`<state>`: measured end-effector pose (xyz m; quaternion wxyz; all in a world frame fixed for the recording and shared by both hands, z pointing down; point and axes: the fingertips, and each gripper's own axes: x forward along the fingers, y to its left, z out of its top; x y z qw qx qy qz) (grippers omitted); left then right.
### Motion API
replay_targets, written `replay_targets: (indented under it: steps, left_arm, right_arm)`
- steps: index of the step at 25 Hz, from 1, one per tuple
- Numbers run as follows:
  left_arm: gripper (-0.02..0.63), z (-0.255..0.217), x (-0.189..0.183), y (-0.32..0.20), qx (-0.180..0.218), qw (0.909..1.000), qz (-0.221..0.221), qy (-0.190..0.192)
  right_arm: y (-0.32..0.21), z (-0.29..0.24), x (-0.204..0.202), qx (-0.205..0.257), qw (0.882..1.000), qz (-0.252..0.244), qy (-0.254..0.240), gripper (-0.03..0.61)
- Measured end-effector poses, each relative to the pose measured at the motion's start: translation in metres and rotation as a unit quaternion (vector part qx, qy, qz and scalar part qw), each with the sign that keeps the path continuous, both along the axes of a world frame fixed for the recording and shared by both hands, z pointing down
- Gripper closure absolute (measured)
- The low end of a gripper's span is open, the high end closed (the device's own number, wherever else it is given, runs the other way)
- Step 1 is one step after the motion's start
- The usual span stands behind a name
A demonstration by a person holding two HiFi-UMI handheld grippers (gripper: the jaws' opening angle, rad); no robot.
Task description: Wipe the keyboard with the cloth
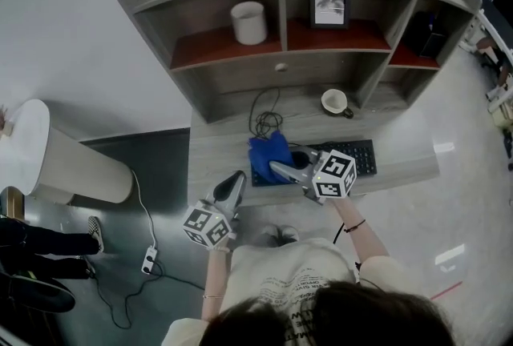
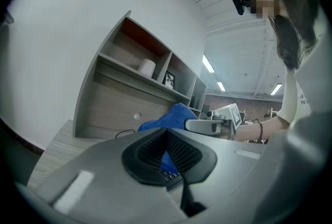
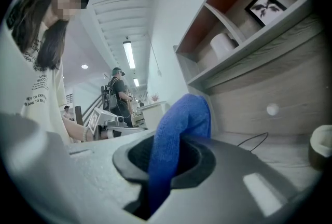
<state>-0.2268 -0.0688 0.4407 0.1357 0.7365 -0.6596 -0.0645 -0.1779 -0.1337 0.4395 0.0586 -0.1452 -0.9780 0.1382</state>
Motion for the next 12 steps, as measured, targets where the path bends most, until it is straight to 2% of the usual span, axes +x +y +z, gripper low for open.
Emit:
replay_targets:
  steps: [12]
  left_arm:
    - [0.617, -0.010, 0.024, -0.014, 0.019, 0.9996, 0.003, -0.022]
  right_arm:
    - [-0.013, -0.016, 0.023, 0.020, 0.999, 0.006, -0.035, 0.526]
